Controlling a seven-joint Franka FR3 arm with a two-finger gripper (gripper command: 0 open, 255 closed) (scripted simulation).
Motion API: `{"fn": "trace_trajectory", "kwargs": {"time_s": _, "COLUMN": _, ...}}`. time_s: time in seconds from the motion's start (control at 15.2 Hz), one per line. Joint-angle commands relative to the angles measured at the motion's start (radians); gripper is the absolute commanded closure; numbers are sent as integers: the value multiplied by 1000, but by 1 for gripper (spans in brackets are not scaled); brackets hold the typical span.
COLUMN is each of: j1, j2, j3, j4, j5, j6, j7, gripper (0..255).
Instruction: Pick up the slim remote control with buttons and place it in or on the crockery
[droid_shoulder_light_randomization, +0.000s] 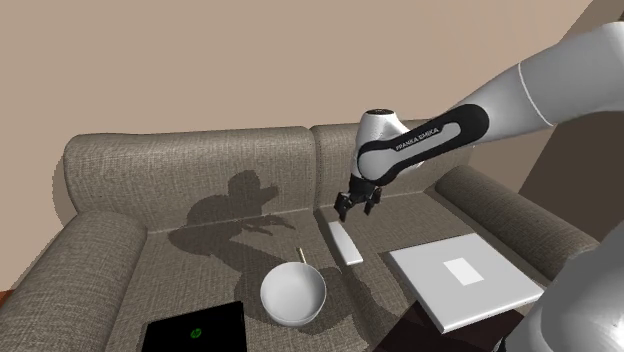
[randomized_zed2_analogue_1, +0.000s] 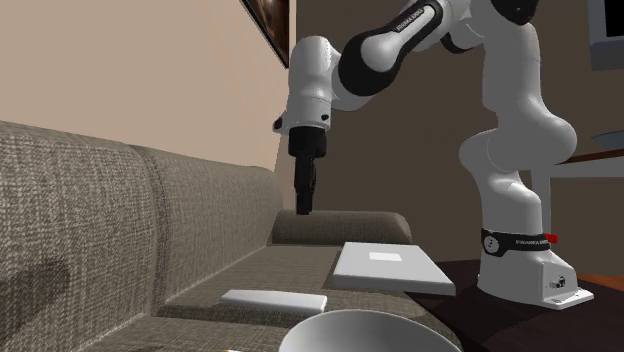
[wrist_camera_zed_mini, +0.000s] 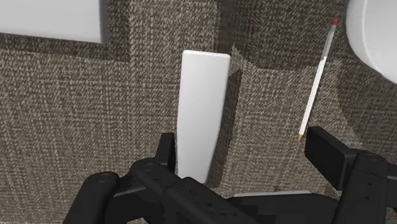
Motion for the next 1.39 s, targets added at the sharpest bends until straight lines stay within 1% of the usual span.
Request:
{"fn": "trace_trajectory", "kwargs": {"time_s": 0.0, "j1": -8, "j2": 75, "j3": -4, "j4": 26, "j5": -14, "j6": 44, "j7": 22, "gripper": 0}}
{"fn": "trace_trajectory", "kwargs": {"time_s": 0.33, "j1": -16, "j2": 266, "j3": -22, "j4": 102, "j5": -47, "j6": 139, "j7": 79, "gripper": 0}}
{"fn": "trace_trajectory", "kwargs": {"time_s": 0.66, "j1": -17, "j2": 446, "j3": -48, "j4": 199, "j5": -67, "j6": 205, "j7": 125, "gripper": 0}}
{"fn": "trace_trajectory", "kwargs": {"time_s": 1.12, "j1": -14, "j2": 530, "j3": -53, "j4": 208, "j5": -73, "j6": 280, "j7": 129, "gripper": 0}}
{"fn": "trace_trajectory", "kwargs": {"time_s": 1.32, "j1": -13, "j2": 537, "j3": -54, "j4": 209, "j5": -74, "j6": 286, "j7": 129, "gripper": 0}}
